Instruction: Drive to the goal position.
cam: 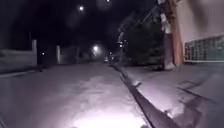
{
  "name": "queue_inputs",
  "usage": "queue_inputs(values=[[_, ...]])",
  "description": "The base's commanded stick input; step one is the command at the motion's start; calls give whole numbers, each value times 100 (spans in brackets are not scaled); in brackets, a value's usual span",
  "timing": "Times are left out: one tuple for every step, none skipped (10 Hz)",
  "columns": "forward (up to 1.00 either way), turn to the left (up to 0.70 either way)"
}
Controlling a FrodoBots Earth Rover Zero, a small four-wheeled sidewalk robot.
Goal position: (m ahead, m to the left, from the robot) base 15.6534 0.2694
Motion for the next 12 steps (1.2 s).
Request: queue_inputs(values=[[70, 0], [70, 0], [70, 0], [70, 0], [70, 0], [70, 0], [70, 0], [70, 0], [70, 0], [70, 0], [70, 0], [70, 0]])
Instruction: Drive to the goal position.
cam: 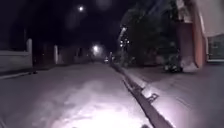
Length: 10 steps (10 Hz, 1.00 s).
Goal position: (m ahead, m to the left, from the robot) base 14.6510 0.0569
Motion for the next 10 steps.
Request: queue_inputs(values=[[70, 0], [70, 0], [70, 0], [70, 0], [70, 0], [70, 0], [70, 0], [70, 0], [70, 0], [70, 0]])
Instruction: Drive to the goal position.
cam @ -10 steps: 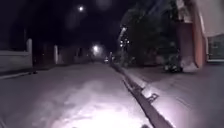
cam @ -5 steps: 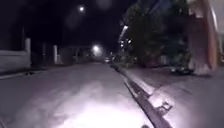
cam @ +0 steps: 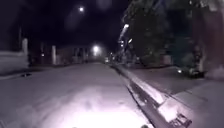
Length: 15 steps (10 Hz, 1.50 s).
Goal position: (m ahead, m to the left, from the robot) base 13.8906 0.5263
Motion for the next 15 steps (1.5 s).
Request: queue_inputs(values=[[70, 0], [70, 0], [70, 0], [70, 0], [70, 0], [70, 0], [70, 0], [70, 0], [70, 0], [70, 0], [70, 0], [70, 0], [70, 0], [70, 0], [70, 0]])
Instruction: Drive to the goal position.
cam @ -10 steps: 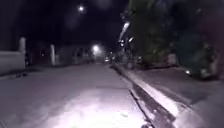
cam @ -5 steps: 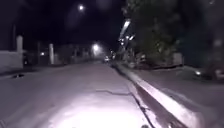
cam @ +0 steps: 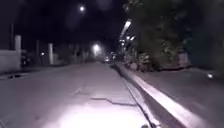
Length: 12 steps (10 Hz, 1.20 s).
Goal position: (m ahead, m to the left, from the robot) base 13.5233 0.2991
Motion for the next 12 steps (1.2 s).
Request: queue_inputs(values=[[70, 0], [70, 0], [70, 0], [70, 0], [70, 0], [70, 0], [70, 0], [70, 0], [70, 0], [70, 0], [70, 0], [70, 0]])
